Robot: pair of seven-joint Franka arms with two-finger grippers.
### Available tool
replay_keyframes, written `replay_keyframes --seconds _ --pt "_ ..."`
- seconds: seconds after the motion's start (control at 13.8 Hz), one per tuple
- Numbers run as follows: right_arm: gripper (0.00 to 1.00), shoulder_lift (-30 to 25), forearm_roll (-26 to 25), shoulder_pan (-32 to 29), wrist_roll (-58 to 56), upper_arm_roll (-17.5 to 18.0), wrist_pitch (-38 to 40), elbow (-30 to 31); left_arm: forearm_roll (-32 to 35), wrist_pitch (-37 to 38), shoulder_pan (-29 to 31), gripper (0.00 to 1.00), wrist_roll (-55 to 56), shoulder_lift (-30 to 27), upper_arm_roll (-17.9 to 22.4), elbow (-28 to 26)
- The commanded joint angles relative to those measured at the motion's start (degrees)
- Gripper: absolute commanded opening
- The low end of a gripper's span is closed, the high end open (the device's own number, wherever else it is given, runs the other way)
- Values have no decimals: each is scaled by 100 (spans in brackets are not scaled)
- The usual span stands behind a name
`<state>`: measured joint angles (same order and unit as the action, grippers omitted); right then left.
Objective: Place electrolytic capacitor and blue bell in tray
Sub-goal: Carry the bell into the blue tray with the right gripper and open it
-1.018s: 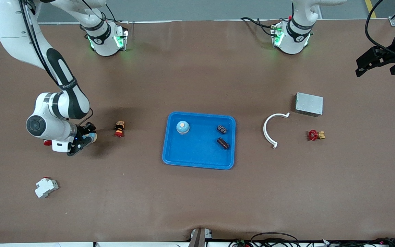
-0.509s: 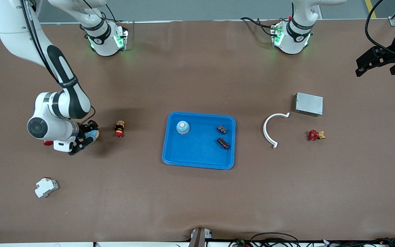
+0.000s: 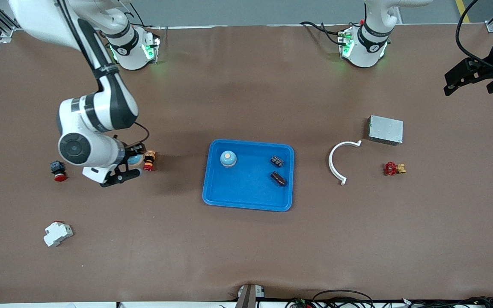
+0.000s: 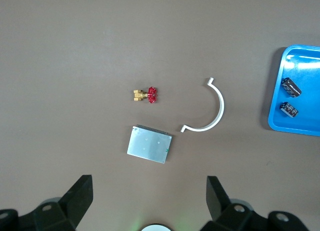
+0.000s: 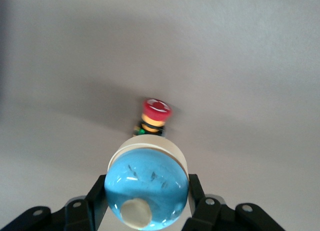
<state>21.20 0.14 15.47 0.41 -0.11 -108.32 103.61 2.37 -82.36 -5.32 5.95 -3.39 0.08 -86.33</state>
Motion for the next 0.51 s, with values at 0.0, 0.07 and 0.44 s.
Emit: replay_keyframes --seconds 0.0,0.07,0.44 --pt "7 103 126 578 1142 -50 83 -384 -123 -17 57 100 -67 -39 -8 11" --pt "7 190 274 719 1433 -50 65 -542 -123 -17 57 100 -67 -39 -8 11" --pt "7 770 715 1220 2664 -50 -241 -1220 -123 -26 57 100 -67 -39 -8 11"
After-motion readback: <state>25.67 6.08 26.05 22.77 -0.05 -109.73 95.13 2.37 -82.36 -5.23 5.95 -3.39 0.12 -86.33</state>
